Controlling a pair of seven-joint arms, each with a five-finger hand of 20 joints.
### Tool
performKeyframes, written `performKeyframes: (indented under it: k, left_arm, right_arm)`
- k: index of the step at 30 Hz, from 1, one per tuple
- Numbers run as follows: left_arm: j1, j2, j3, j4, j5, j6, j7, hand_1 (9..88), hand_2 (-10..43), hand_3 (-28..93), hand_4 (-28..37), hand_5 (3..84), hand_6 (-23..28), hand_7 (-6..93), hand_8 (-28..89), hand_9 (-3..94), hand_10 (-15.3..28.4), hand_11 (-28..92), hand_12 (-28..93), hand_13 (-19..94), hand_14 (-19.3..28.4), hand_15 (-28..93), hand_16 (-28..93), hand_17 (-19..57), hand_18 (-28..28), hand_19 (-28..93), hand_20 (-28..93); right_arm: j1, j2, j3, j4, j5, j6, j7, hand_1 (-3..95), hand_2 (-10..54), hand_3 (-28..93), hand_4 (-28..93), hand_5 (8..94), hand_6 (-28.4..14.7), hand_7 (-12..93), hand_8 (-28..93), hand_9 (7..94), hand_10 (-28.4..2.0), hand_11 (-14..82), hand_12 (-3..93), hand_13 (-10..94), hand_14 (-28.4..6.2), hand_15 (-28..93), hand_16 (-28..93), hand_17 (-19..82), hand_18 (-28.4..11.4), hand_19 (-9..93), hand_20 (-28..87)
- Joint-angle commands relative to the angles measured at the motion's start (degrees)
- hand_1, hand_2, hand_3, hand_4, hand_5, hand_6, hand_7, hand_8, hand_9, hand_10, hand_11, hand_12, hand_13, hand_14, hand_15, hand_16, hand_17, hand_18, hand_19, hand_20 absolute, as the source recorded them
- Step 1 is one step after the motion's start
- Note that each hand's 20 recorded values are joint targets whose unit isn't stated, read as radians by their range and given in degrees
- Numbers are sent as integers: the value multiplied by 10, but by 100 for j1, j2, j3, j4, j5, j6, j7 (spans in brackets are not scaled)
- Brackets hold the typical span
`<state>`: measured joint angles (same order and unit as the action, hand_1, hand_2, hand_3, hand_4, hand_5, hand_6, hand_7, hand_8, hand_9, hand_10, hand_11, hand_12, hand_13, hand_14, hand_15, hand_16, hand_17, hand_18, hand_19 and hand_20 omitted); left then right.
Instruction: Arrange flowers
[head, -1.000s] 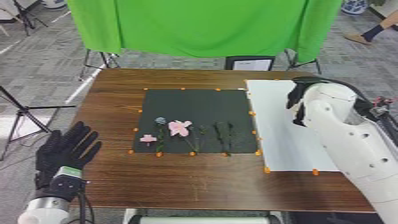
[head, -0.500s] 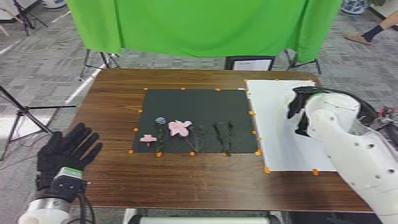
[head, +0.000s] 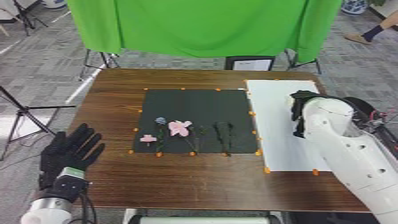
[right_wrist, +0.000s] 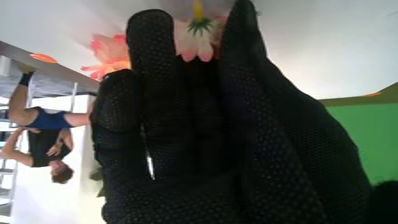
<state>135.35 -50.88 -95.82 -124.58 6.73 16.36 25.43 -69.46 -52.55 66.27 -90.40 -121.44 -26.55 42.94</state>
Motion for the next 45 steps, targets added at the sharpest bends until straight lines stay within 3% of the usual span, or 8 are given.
performKeyframes:
  k: [1, 16, 22, 25, 30, 34, 42, 45]
  left_arm:
    - [0, -86, 54, 8, 25, -15, -44, 265, 176, 727, -283, 469, 103, 155, -82, 390, 157, 235, 112, 270, 163, 423, -86, -72, 169, 427, 123]
    - [115, -112, -15, 16, -17, -82, -29, 264, 176, 728, -283, 469, 102, 155, -83, 389, 158, 234, 113, 270, 163, 422, -86, -72, 169, 427, 122]
    - [85, -140, -35, 75, 179, -217, -192, 265, 176, 726, -283, 468, 102, 154, -82, 388, 158, 232, 113, 270, 164, 422, -86, -72, 169, 427, 122]
    - [27, -189, -35, 91, -6, -348, -248, 265, 176, 726, -283, 466, 101, 154, -82, 387, 158, 231, 113, 269, 162, 418, -86, -72, 168, 425, 121]
    - [-53, -183, -1, 112, 49, -307, -312, 266, 174, 723, -283, 462, 98, 153, -83, 384, 157, 228, 114, 267, 162, 414, -84, -72, 168, 423, 120]
    - [-130, -157, 48, 114, -317, -432, -233, 267, 173, 721, -283, 461, 98, 154, -82, 384, 157, 227, 115, 267, 162, 413, -83, -72, 168, 423, 120]
    - [-221, -109, 47, 150, -289, -391, -344, 268, 173, 718, -283, 463, 100, 150, -82, 385, 157, 226, 115, 267, 162, 412, -81, -72, 169, 423, 121]
    - [-232, -91, 63, 153, -380, -235, -322, 269, 172, 719, -283, 462, 100, 150, -81, 385, 157, 227, 115, 267, 161, 412, -80, -72, 169, 422, 121]
  right_arm:
    - [-522, 148, -39, -149, -327, 372, -128, 624, -20, 598, -283, 748, 12, 226, 20, 815, -81, 80, 315, 715, -72, 367, 362, 340, -198, 814, 373]
    - [-300, -287, -512, -1480, -634, 1306, -707, 621, -21, 612, -283, 759, 12, 240, 54, 832, -81, 84, 330, 726, -68, 357, 380, 349, -195, 815, 389]
    - [-110, -894, -1066, -1367, -656, 1194, -971, 600, -23, 646, -283, 762, 10, 238, 52, 831, -82, 91, 324, 727, -69, 360, 375, 352, -199, 816, 389]
    - [-129, -1139, -1242, -1376, -765, 1127, -1109, 591, -23, 661, -283, 762, 9, 238, 50, 829, -83, 95, 321, 727, -71, 362, 373, 353, -202, 817, 387]
    - [-40, -1463, -1502, -1280, -833, 1037, -1289, 593, -22, 657, -283, 761, 9, 236, 47, 827, -83, 97, 320, 725, -70, 364, 371, 351, -202, 817, 386]
    - [13, -1635, -1657, -1116, -818, 1046, -1263, 595, -21, 654, -283, 761, 8, 236, 46, 826, -84, 97, 319, 725, -70, 364, 370, 351, -202, 818, 385]
    - [26, -1876, -1824, -904, -983, 1055, -1253, 600, -21, 647, -283, 761, 9, 233, 40, 825, -84, 96, 318, 725, -71, 365, 369, 353, -202, 820, 384]
    - [10, -1913, -1834, -895, -967, 946, -1204, 586, -23, 670, -283, 762, 9, 229, 28, 824, -83, 96, 316, 726, -72, 365, 368, 355, -205, 822, 383]
